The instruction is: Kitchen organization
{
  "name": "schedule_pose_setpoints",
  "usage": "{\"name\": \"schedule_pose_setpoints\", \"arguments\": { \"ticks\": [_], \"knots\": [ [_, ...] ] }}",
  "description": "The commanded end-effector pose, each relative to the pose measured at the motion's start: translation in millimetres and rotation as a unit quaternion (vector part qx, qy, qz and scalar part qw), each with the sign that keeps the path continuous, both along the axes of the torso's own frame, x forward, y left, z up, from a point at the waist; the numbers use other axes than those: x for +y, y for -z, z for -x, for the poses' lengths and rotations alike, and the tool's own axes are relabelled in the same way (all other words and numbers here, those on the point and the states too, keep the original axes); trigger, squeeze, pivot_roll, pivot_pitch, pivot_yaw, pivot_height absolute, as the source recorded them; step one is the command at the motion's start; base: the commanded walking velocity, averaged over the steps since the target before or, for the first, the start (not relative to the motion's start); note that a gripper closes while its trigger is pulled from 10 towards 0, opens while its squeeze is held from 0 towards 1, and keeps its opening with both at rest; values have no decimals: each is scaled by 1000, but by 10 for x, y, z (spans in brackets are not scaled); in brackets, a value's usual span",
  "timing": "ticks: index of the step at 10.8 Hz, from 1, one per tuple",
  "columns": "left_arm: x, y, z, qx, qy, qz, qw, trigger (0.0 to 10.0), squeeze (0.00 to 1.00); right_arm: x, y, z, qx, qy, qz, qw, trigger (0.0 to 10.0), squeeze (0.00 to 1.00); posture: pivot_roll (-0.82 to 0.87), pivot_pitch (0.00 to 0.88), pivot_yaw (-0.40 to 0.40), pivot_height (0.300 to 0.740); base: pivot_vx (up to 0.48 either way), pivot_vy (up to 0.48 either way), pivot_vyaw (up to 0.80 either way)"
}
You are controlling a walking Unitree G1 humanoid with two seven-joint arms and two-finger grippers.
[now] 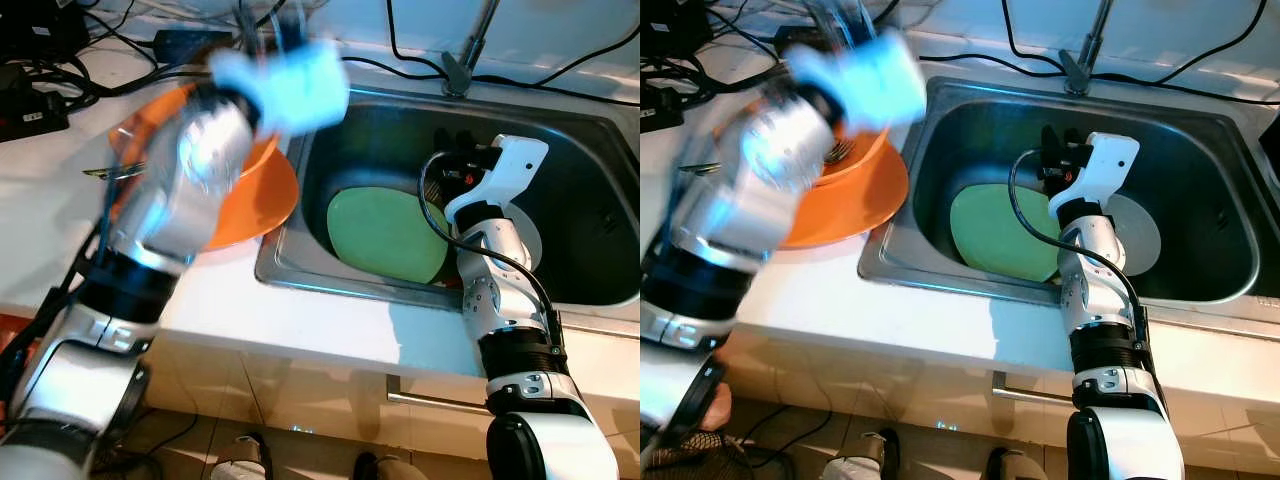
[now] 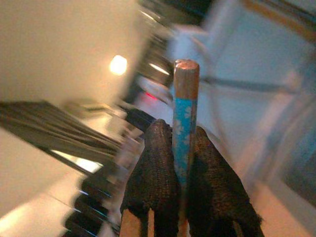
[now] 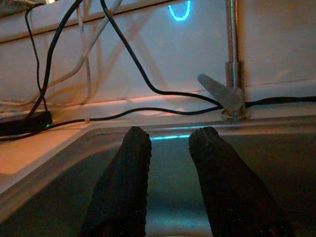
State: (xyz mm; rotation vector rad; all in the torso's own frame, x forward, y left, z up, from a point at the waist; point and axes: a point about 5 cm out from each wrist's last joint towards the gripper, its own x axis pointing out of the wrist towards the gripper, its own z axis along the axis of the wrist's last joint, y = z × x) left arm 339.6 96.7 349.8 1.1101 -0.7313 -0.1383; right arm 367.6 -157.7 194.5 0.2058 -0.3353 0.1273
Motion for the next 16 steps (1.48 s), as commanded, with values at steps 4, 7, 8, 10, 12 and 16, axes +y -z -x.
{"name": "schedule_pose_setpoints", "arguments": {
  "ticks": [4, 7, 8, 10, 12, 16],
  "knots": [
    [98, -491, 332, -92, 131, 238, 958, 10000, 0, 17, 14, -7, 3, -4, -7, 1000, 10000, 0, 122, 125, -34, 740, 0, 0, 0],
    [373, -464, 199, 8, 229, 483, 845, 10000, 0, 17, 16, -1, 3, -5, -8, 1000, 10000, 0, 118, 127, -35, 740, 0, 0, 0],
    [438, -407, 153, 43, 266, 546, 793, 10000, 0, 21, 14, -2, 2, -5, -8, 1000, 10000, 0, 114, 128, -37, 740, 0, 0, 0],
    [442, -311, 117, 84, 305, 590, 743, 10000, 0, 25, 15, -3, 3, -6, -8, 1000, 10000, 0, 114, 128, -38, 740, 0, 0, 0],
    [544, -79, -10, 126, 320, 698, 628, 10000, 0, 64, 11, -5, 2, -11, -10, 1000, 10000, 0, 109, 128, -36, 740, 0, 0, 0],
    [467, 362, -143, 205, 347, 789, 464, 10000, 0, 88, 1, 2, 2, -14, -29, 999, 10000, 0, 97, 122, -30, 740, 0, 0, 0]
  ]
}}
